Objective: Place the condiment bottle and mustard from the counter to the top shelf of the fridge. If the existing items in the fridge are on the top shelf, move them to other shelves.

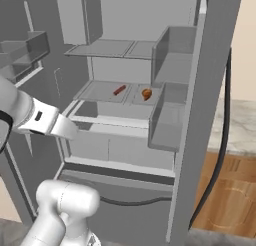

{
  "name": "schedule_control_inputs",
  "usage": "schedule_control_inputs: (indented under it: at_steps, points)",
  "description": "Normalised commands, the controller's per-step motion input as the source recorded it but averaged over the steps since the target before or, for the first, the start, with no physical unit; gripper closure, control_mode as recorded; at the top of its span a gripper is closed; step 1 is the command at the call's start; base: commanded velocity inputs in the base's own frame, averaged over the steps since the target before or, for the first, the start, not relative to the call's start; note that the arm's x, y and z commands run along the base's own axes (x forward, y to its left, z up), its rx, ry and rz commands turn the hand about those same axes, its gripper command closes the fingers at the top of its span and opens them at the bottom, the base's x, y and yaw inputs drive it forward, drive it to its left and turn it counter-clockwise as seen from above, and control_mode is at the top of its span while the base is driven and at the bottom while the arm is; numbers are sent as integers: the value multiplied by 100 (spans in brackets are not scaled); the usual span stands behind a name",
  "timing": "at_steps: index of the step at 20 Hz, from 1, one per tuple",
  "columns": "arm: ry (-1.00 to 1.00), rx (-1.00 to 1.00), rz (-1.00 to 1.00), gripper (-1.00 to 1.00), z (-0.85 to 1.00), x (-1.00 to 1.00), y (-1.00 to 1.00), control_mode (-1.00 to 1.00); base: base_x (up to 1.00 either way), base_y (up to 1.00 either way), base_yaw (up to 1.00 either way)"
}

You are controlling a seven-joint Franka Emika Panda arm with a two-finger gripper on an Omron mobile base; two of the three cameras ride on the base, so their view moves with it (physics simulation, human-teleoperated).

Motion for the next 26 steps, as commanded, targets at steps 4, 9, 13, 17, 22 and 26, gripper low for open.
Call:
schedule_control_inputs:
  at_steps: [4, 9, 13, 17, 22, 26]
  points:
    - [0, 0, 0, -100, 0, 0, 0, 100, -93, -24, -1]
    - [0, 0, 0, -100, 0, 0, 0, 100, -93, -50, -10]
    - [0, 0, 0, -100, 0, 0, 0, 100, -65, -78, -22]
    - [0, 0, 0, -100, 0, 0, 0, 100, -4, -97, -33]
    - [0, 0, 0, -100, 0, 0, 0, 100, 52, -95, -29]
    - [0, 0, 0, -100, 0, 0, 0, 100, 94, -85, -21]
